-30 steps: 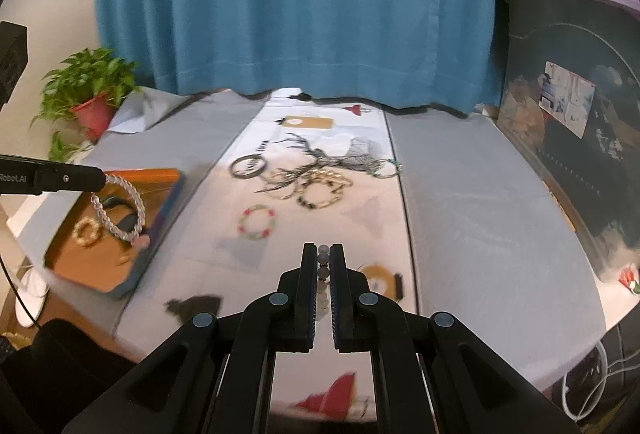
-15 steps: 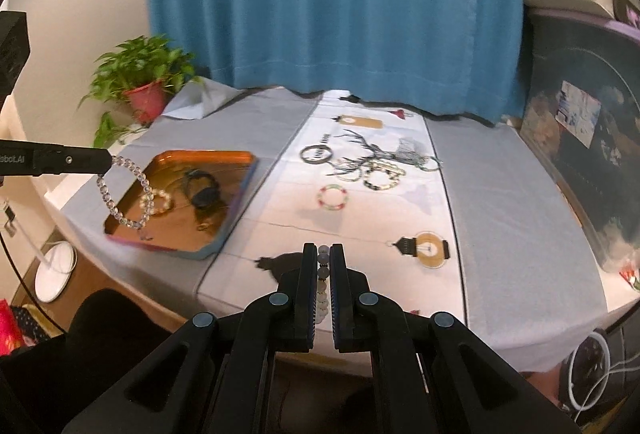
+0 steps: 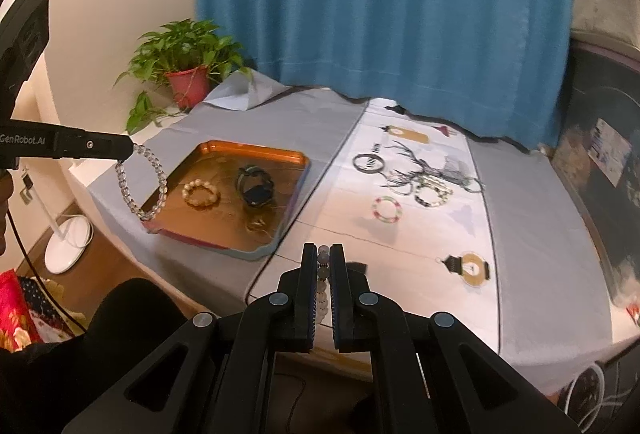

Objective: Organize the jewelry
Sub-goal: 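Carry the crystal bracelet in the left tool while the right tool carries the pearl bracelet to the tray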

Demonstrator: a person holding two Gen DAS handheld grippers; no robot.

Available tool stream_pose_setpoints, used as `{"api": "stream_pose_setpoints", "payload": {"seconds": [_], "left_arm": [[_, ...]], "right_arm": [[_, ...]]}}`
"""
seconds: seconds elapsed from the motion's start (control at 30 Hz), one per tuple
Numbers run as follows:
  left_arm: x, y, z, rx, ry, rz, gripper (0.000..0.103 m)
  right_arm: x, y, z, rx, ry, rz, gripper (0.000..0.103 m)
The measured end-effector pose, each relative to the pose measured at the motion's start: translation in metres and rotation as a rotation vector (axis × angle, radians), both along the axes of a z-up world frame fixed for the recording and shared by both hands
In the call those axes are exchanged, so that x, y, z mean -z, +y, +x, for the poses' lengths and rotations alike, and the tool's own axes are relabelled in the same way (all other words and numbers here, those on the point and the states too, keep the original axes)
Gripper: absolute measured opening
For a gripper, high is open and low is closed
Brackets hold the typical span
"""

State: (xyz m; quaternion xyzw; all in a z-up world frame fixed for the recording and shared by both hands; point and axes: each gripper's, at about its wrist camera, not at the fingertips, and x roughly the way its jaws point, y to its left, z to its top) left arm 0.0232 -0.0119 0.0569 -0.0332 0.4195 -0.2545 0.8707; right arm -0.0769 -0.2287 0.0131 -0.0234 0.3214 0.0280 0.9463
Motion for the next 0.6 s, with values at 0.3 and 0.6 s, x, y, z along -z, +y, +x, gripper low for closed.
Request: {"api": "stream_pose_setpoints", "payload": {"seconds": [0.3,0.6], "left_arm": [[0.007,0.027,0.028,-0.060,0.006,-0.004,0.005],[0.019,0.043,0.063,-0.105,0.015,0.019,0.005]], "right_arm": [[0.001,0.020,0.037,-0.055,0.005,-0.003,0.006],[0.008,0.045,0.086,-0.119,0.023,0.019,0.006]]}}
